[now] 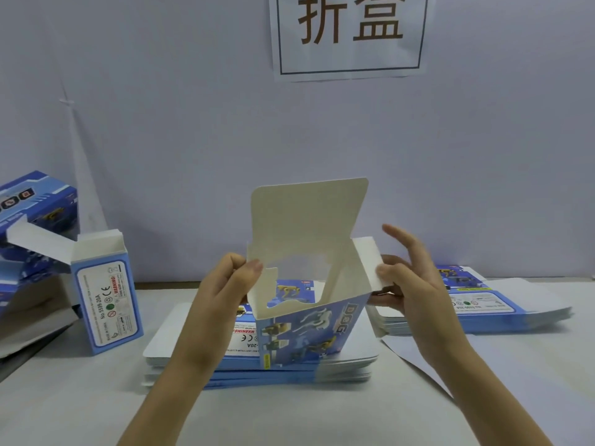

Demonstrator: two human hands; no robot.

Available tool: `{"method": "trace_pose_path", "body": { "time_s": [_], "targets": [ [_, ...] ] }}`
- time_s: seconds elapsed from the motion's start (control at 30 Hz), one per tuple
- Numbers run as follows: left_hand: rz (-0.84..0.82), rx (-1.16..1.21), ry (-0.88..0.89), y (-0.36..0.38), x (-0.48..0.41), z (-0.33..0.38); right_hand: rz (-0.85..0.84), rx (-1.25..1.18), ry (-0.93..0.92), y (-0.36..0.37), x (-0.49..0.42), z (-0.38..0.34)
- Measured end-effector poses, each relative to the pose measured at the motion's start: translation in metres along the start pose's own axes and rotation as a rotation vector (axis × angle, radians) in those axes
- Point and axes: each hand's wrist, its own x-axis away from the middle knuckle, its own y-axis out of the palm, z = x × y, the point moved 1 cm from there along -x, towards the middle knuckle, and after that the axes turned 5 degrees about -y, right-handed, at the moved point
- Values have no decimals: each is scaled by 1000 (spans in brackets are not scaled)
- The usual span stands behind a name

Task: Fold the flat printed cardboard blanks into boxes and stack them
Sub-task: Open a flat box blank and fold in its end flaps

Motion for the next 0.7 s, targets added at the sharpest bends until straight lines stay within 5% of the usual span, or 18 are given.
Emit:
{"method": "trace_pose_path", "body": {
  "time_s": [0.1,0.27,0.43,0.7],
  "targets": [
    [-4,22,-5,4,-1,-3,-68,63,53,3,1,5],
    [17,44,3,5,0,-4,-64,478,-198,12,9,10],
    [38,93,-18,8,-1,-11,-115,237,-99,31,19,19],
    [46,92,5,7,0,-9,-38,183,-57,23,12,2]
  ]
}}
